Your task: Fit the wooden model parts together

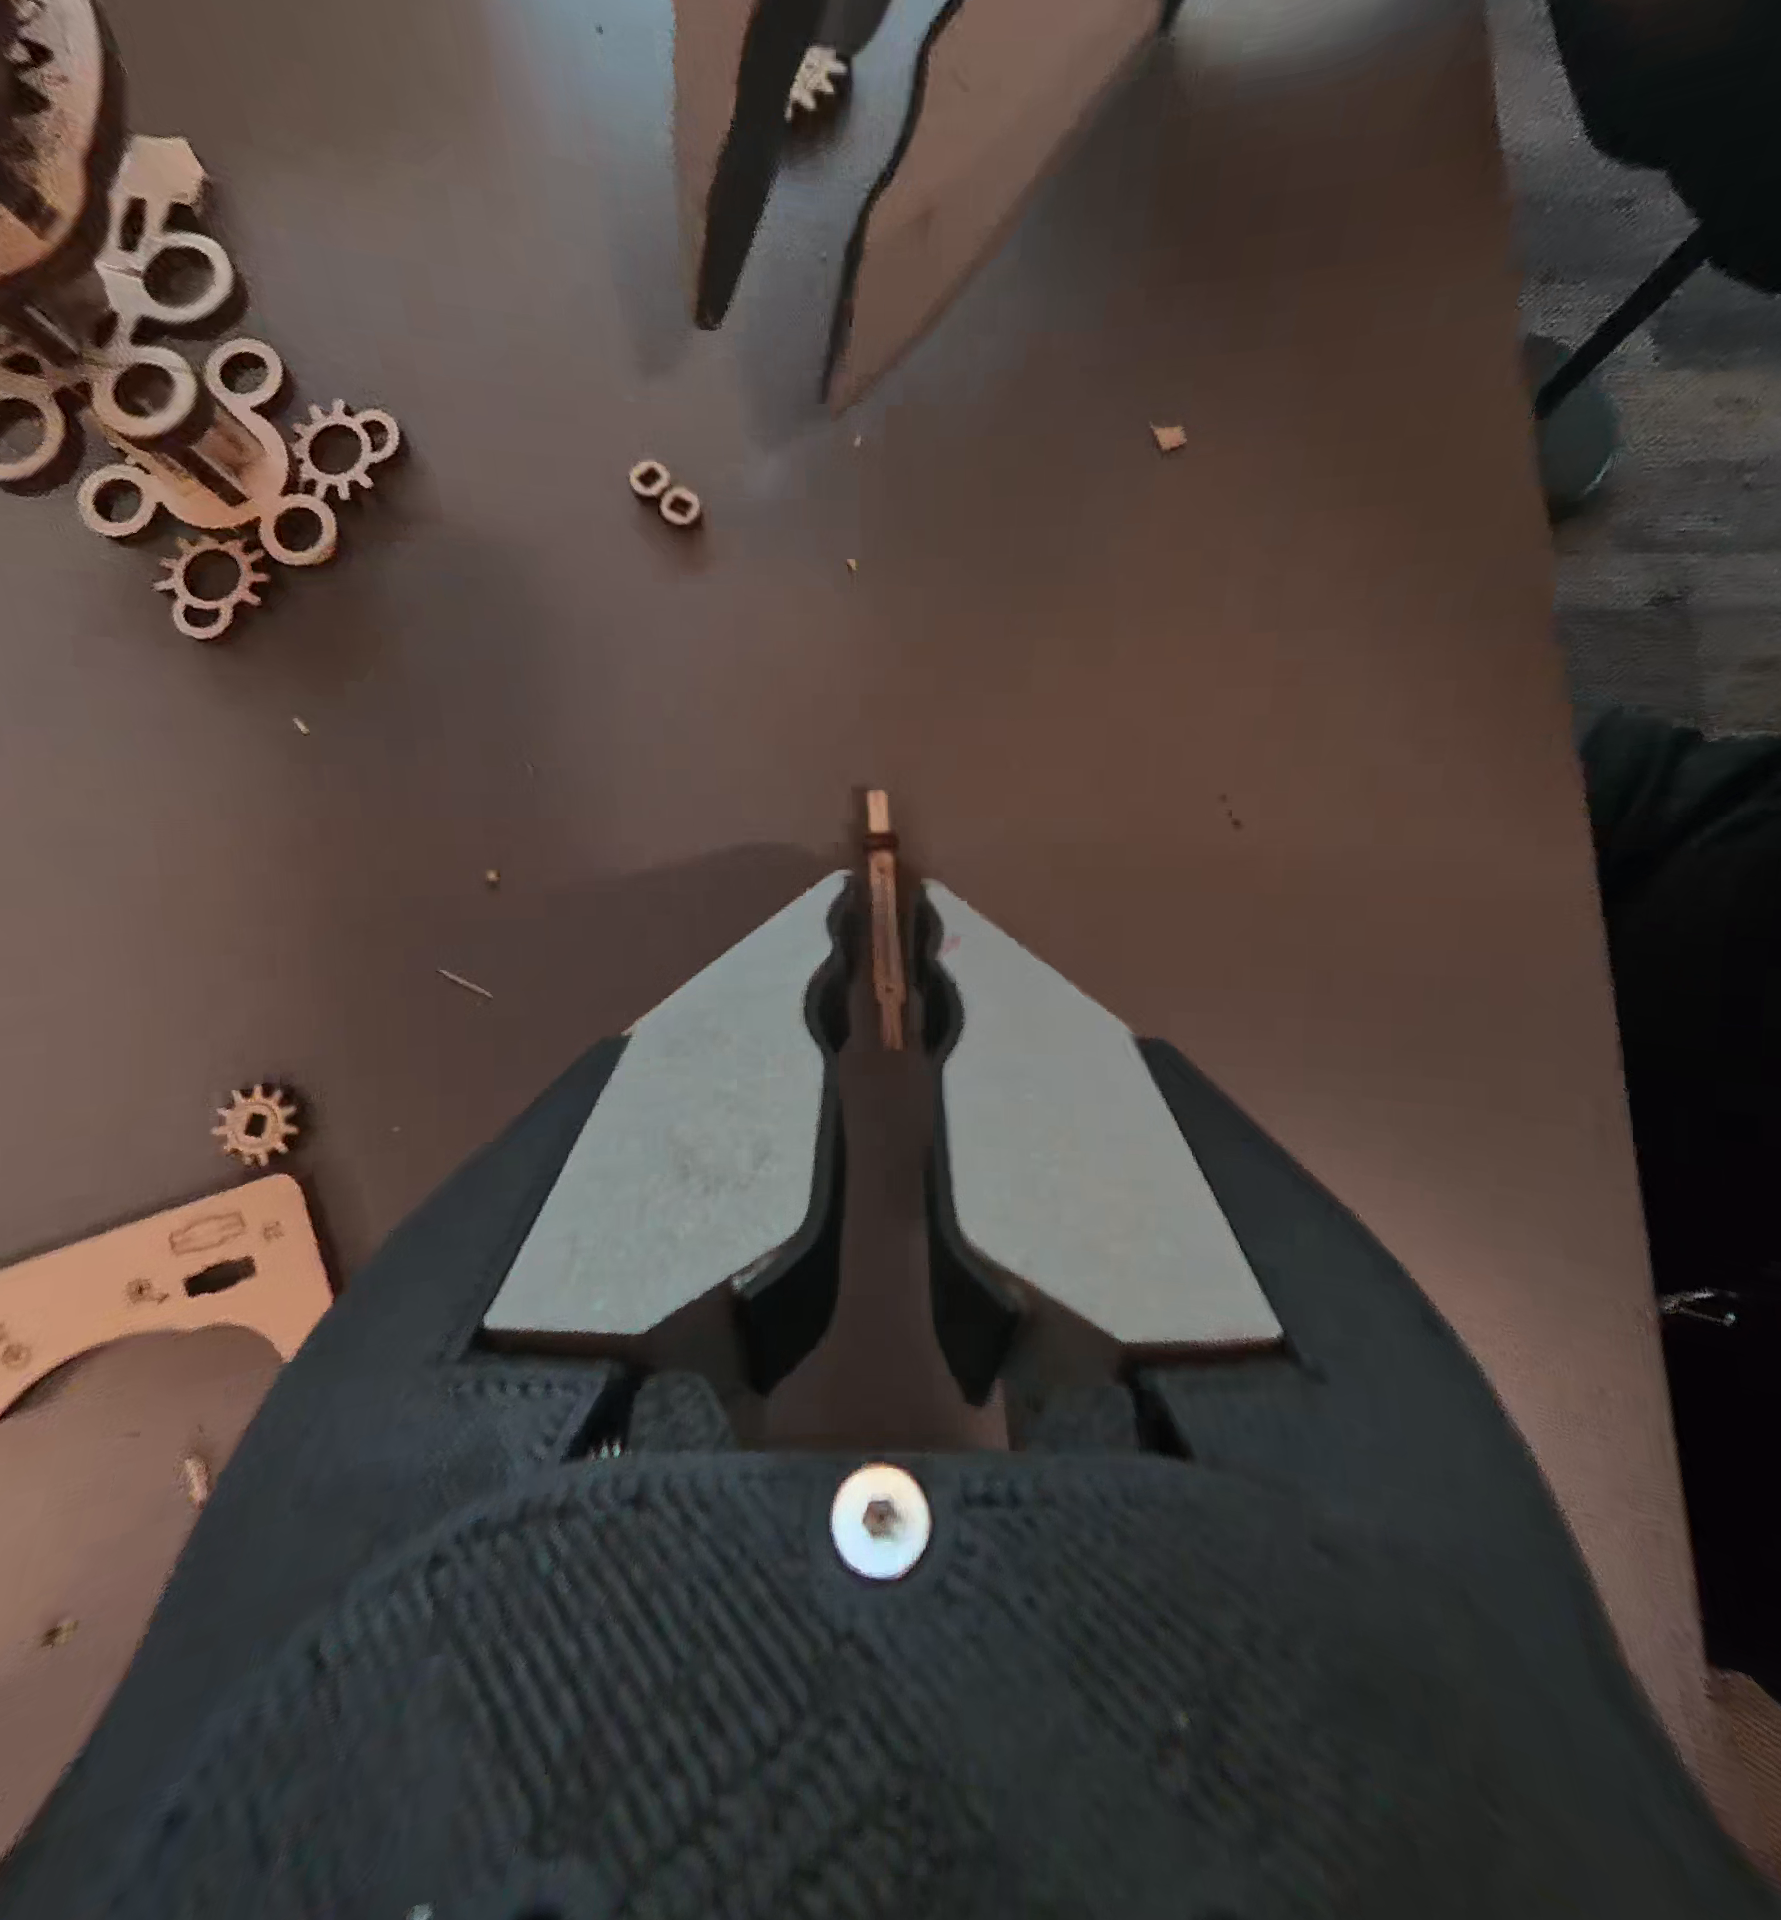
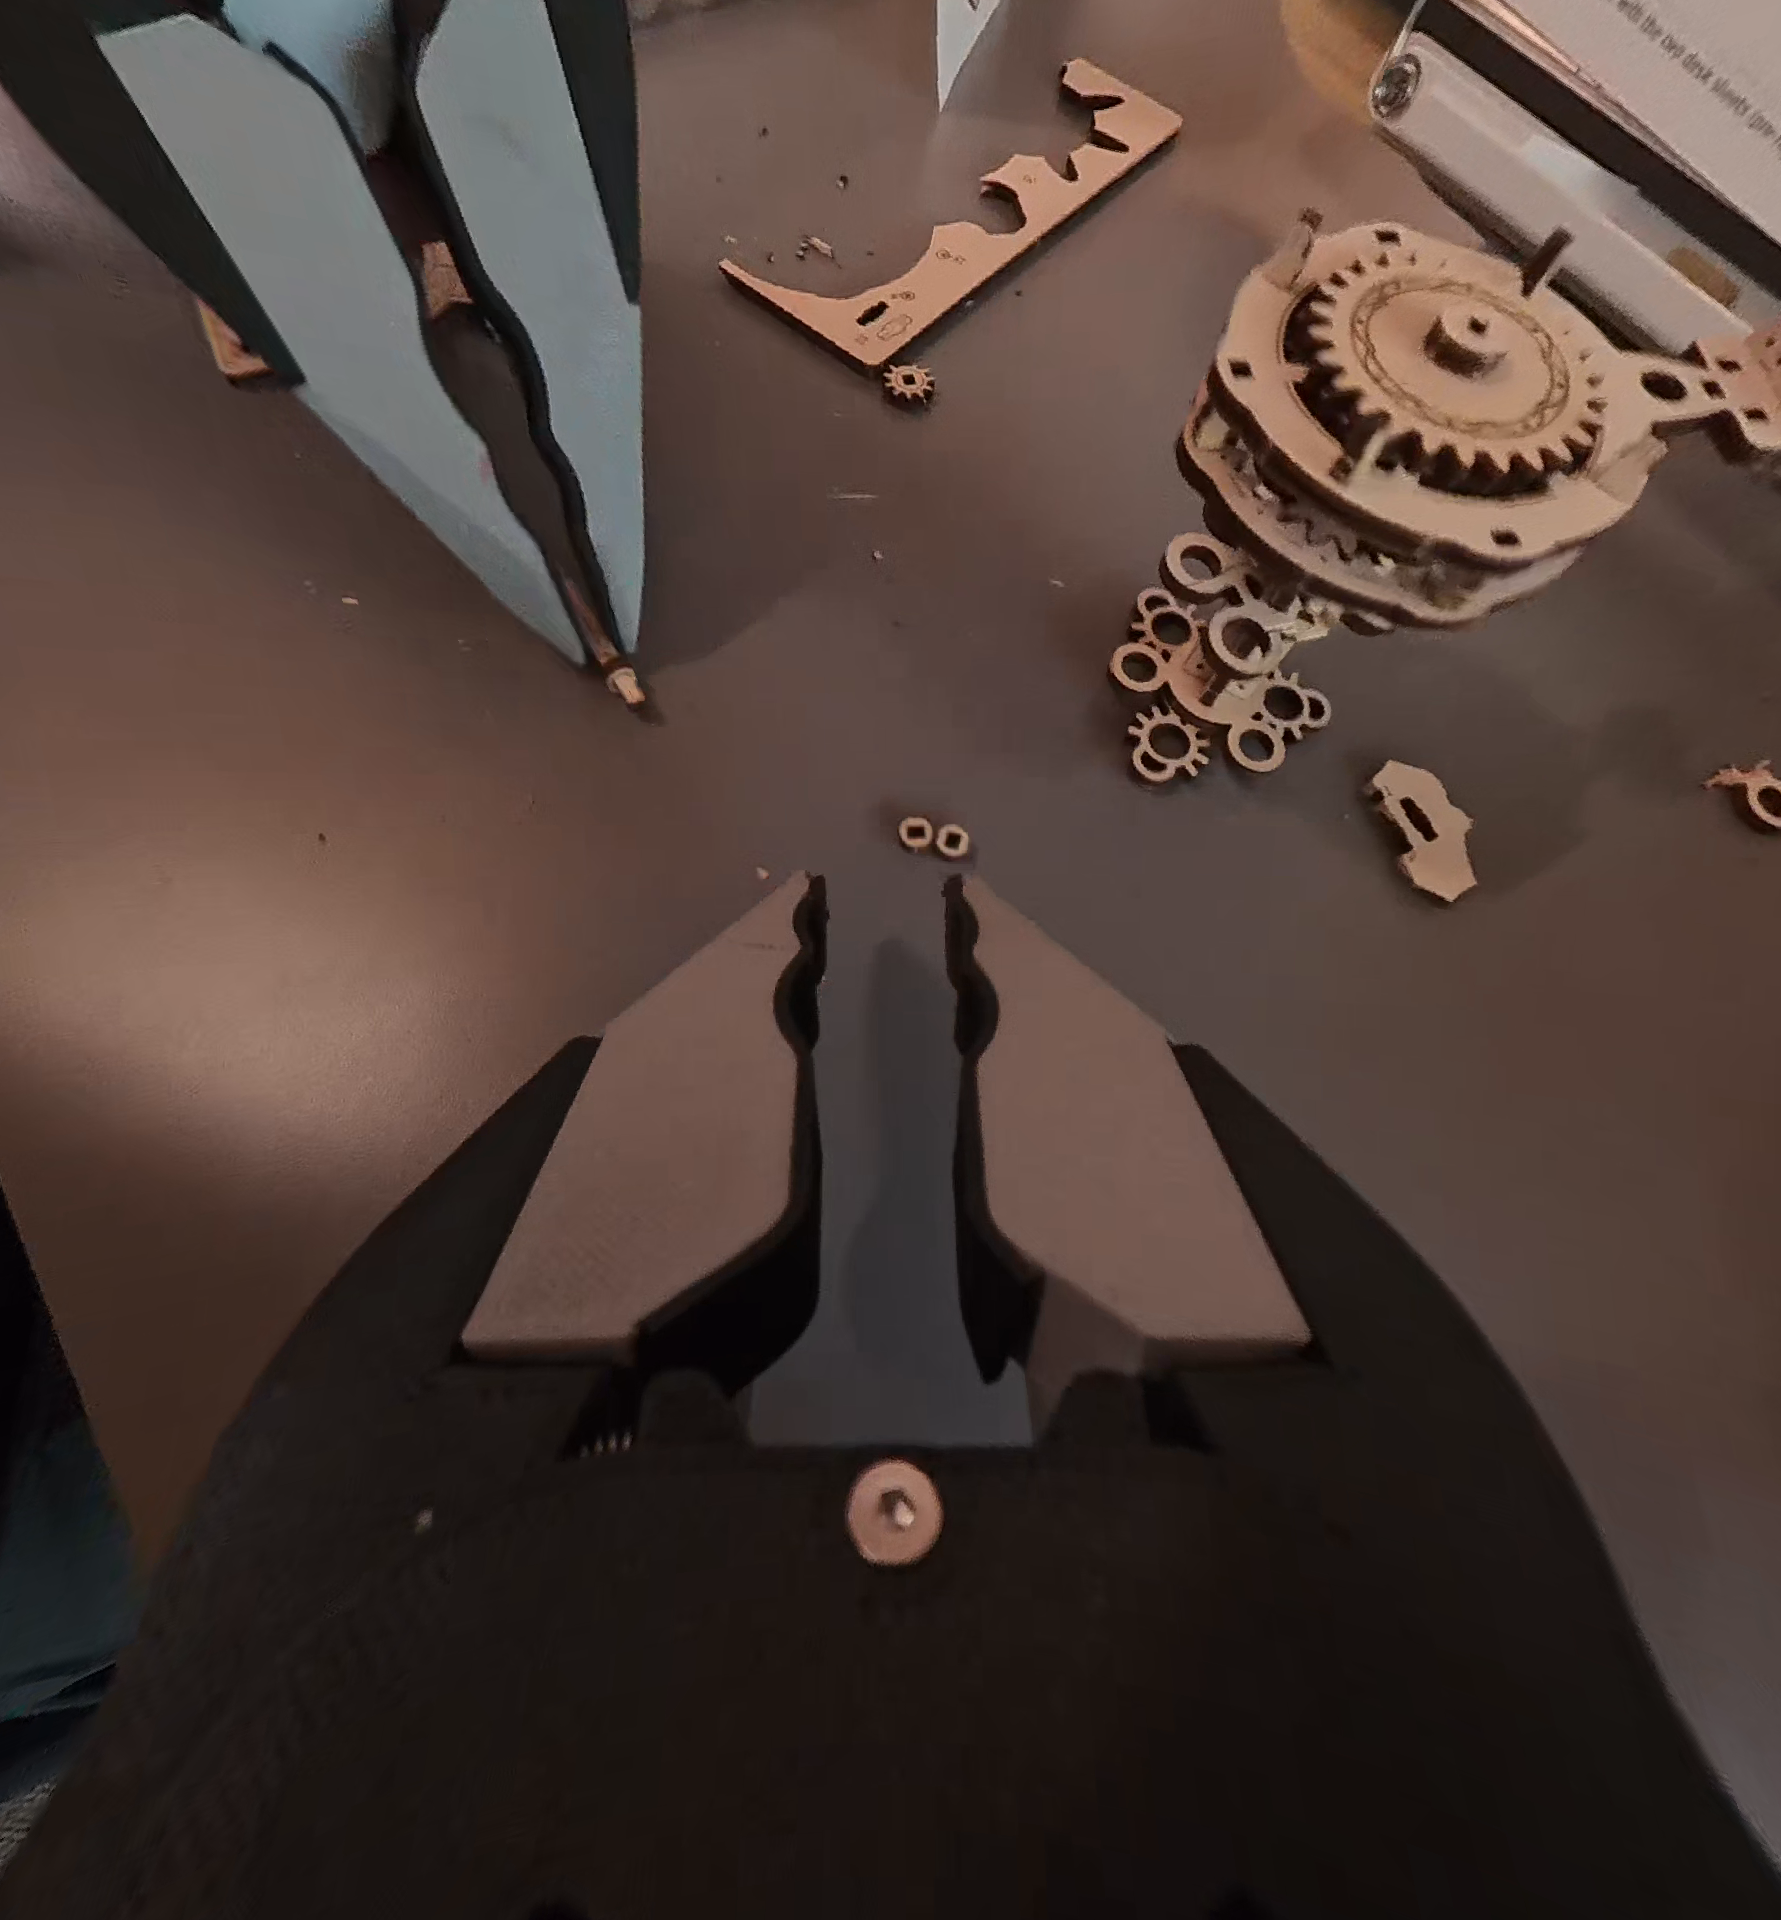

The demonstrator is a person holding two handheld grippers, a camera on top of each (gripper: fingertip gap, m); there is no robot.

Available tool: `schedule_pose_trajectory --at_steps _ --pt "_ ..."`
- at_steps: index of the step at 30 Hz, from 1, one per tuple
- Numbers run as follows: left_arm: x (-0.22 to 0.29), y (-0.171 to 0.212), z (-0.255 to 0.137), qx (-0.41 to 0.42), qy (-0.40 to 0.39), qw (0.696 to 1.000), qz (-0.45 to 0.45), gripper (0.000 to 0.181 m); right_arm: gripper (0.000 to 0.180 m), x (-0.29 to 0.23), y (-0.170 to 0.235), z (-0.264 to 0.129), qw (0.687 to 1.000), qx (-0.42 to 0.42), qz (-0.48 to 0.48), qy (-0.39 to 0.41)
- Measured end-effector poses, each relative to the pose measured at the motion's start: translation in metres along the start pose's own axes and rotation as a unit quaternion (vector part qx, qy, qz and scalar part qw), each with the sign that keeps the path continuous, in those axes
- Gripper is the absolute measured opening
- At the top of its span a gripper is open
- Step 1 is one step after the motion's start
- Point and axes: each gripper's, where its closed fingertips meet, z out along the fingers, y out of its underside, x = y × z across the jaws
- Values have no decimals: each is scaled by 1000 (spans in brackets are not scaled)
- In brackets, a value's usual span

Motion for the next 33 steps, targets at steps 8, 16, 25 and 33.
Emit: schedule_pose_trajectory --at_steps 8,16,25,33 --pt "-7 -25 -23 123 -13 992 -2 3 26 14 6 11 999 -38 16 -24" --pt "-17 -34 -78 263 -16 962 -63 3 10 -14 1 31 989 -73 0 -127" --pt "-9 -7 -83 275 -2 958 -77 3 12 -71 -7 21 986 -62 -35 -152" --pt "-5 -9 -82 272 -1 960 -72 3 0 -77 -5 16 982 -70 -106 -141"
